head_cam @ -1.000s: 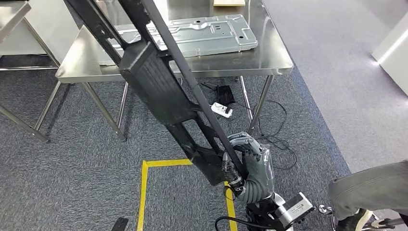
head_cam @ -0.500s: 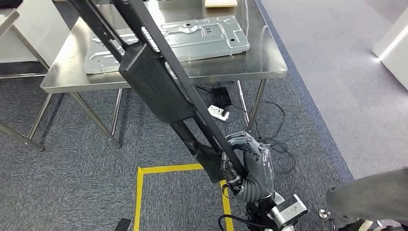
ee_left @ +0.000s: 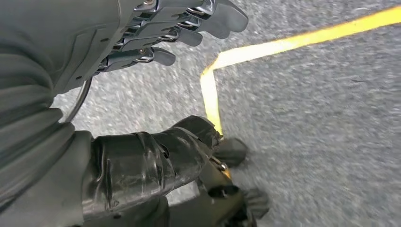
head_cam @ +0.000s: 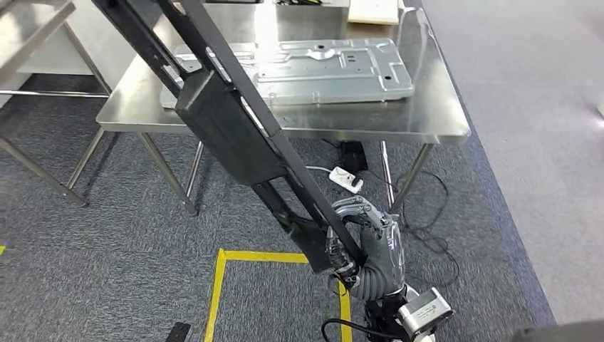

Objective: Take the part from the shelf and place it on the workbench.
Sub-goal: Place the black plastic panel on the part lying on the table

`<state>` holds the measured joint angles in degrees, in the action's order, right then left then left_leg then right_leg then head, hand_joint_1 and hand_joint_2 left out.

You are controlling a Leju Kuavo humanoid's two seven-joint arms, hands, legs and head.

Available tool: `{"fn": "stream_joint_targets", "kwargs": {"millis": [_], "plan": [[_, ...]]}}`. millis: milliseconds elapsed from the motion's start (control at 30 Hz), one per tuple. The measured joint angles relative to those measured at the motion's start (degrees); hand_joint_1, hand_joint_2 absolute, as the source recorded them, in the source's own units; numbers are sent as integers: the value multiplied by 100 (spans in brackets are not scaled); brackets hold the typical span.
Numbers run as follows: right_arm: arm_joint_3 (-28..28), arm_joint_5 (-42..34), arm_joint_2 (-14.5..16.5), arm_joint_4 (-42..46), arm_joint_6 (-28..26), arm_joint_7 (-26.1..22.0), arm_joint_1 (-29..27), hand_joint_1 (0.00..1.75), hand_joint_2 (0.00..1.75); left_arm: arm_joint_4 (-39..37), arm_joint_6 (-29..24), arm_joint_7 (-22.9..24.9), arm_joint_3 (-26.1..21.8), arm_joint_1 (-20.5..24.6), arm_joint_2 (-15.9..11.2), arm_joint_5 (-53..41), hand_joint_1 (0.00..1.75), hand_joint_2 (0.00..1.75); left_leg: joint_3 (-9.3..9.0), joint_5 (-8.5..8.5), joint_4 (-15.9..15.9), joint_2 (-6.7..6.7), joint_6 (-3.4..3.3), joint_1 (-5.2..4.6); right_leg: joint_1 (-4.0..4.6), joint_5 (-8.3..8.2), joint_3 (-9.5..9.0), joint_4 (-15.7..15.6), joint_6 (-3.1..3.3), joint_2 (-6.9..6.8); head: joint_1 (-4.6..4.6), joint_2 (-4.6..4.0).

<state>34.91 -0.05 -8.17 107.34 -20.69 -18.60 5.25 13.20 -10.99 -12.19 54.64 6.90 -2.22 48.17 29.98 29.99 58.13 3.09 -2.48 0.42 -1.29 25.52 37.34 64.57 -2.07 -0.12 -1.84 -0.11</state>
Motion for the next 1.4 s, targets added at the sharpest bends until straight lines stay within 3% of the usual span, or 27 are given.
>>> {"fn": "stream_joint_targets", "kwargs": {"millis": [33, 133, 200, 233, 300, 367, 400, 433, 500, 533, 667, 733, 767, 833, 867, 900, 933, 1000, 1033, 1067, 1133, 1233, 1267, 1333, 1367, 1400], "plan": [[1, -9, 0, -1, 0, -9, 6, 175, 175, 0, 1, -2, 0, 1, 2, 0, 0, 175, -16, 48, 21, 23, 40, -2, 6, -62, -93, -231, 29, 16, 8, 0], [1, -34, 1, 2, 4, -34, 16, 175, 175, 1, 1, -2, 0, 0, -2, 1, 0, 175, -30, 105, 3, 38, 146, 4, 27, 52, -196, -433, 152, 57, 2, 0], [0, -51, 3, 3, 3, -39, 21, 175, 175, 1, 1, 1, 0, 3, -4, 2, 0, 175, -10, 180, 99, -62, 209, 14, 11, 78, -270, -496, 222, 54, -17, 0], [0, -67, 4, 4, 2, -43, 27, 175, 175, 1, 1, 1, 0, 11, -3, 2, 0, 175, 100, 269, 317, -128, 240, 19, 0, 95, -325, -532, 256, 42, -31, 0], [0, -100, 4, 4, 4, -52, 31, 175, 175, 1, 2, 1, 0, 21, 2, 2, 0, 175, 544, 483, 1044, -232, 289, 33, 5, 148, -413, -567, 298, 16, -57, 0], [0, -113, 4, 2, 9, -54, 24, 175, 175, 1, 3, 3, 0, 14, 1, 2, 0, 175, 976, 494, 1590, -251, 311, 40, 9, 220, -501, -572, 308, 9, -60, 0], [0, -113, 4, 1, 11, -54, 20, 175, 175, 1, 3, 4, 0, 5, -1, 3, 0, 175, 1065, 330, 1582, -255, 311, 41, 9, 262, -559, -572, 305, 13, -61, 0], [0, -113, 5, 1, 13, -54, 19, 175, 175, 1, 3, 5, 0, -1, -4, 5, 0, 175, 1052, 67, 1363, -260, 302, 41, 9, 309, -627, -572, 295, 17, -61, 0], [0, -114, 5, 1, 15, -56, 23, 175, 175, 1, 3, 6, 0, -5, -9, 7, 0, 175, 868, -449, 683, -277, 267, 27, 16, 412, -758, -579, 255, 17, -58, 0], [0, -119, 6, 1, 16, -59, 27, 175, 175, 1, 4, 5, 0, 0, -11, 7, 0, 175, 757, -554, 406, -286, 245, 8, 24, 454, -791, -584, 223, 15, -57, 0], [1, -132, 7, 2, 22, -66, 42, 175, 175, 1, 10, 3, 0, 11, -9, -1, 0, 175, 594, -435, 116, -282, 127, -19, 41, 531, -829, -632, 110, -4, -46, 0], [1, -133, 7, 2, 26, -69, 52, 175, 175, 1, 11, 1, 0, 3, -8, -1, 0, 175, 493, -400, 43, -278, 51, 7, 43, 642, -748, -394, 59, -7, -29, 0], [1, -133, 7, 1, 30, -73, 54, 175, 175, 1, 13, 0, 0, 6, -8, -2, 0, 175, 443, -379, 20, -278, 12, 13, 38, 743, -586, -95, 43, -4, -15, 0], [0, -138, 5, -7, 48, -83, 52, 175, 175, 1, 16, 1, 0, 20, -13, -1, 0, 175, 371, -313, 14, -276, -45, 3, 37, 949, -81, 668, 23, 0, 0, 0], [0, -143, 5, -15, 61, -85, 47, 175, 175, 1, 17, 3, 0, 19, -15, 1, 0, 175, 326, -273, 15, -269, -57, -2, 35, 951, 137, 924, 17, 0, 1, 0], [0, -152, 4, -25, 76, -86, 43, 175, 175, 0, 17, 5, 0, 15, -16, 2, 0, 175, 268, -226, 18, -260, -58, -6, 34, 840, 264, 985, 18, -1, 1, 0], [0, -164, 4, -33, 87, -86, 40, 175, 175, 0, 16, 7, 0, 9, -15, 2, 0, 175, 200, -175, 21, -246, -52, -7, 34, 617, 283, 834, 26, -1, 2, 0], [0, -188, 4, -42, 99, -91, 40, 175, 175, 0, 18, 8, 0, 4, -10, 3, 0, 175, 74, -67, 33, -220, -17, -11, 50, 96, 102, 172, 75, 5, 1, 0], [1, -197, 4, -44, 102, -94, 42, 175, 175, 1, 19, 9, 0, 8, -7, 5, 0, 175, 38, -17, 46, -205, 14, -18, 66, -37, -17, -135, 106, 8, -1, 0], [1, -203, 4, -45, 104, -99, 43, 175, 175, 1, 20, 9, 0, 13, -4, 9, 0, 175, 22, 16, 48, -197, 51, -21, 83, -82, -93, -322, 140, 10, -3, 0], [1, -212, 4, -46, 108, -106, 44, 175, 175, 1, 21, 9, 0, 18, -3, 18, 0, 175, 9, 50, 29, -191, 126, -23, 105, -15, -160, -449, 197, 20, -4, 0], [1, -218, 7, -46, 104, -108, 50, 175, 175, 1, 20, 4, 0, 22, -17, 32, 0, 175, 45, 165, 172, -222, 220, -10, 56, 20, -276, -561, 279, 18, -22, 0], [1, -217, 9, -46, 103, -109, 56, 175, 175, 1, 23, 2, 0, 24, -21, 37, 0, 175, 175, 265, 417, -233, 251, 0, 39, 36, -330, -594, 304, 8, -33, 0], [0, -214, 14, -50, 100, -111, 62, 175, 175, 1, 36, 5, 0, 21, -18, 51, 0, 175, 631, 474, 1146, -250, 306, 22, 35, 92, -409, -612, 332, -2, -48, 0], [0, -207, 16, -57, 98, -111, 60, 175, 175, 0, 44, 7, 0, 16, -19, 68, 0, 175, 854, 487, 1433, -255, 327, 32, 34, 130, -452, -611, 334, 1, -48, 0], [0, -193, 18, -68, 96, -110, 58, 175, 175, 0, 48, 9, 0, 7, -21, 90, 0, 175, 1001, 390, 1544, -261, 342, 39, 32, 173, -504, -610, 330, 8, -49, 0]]}}
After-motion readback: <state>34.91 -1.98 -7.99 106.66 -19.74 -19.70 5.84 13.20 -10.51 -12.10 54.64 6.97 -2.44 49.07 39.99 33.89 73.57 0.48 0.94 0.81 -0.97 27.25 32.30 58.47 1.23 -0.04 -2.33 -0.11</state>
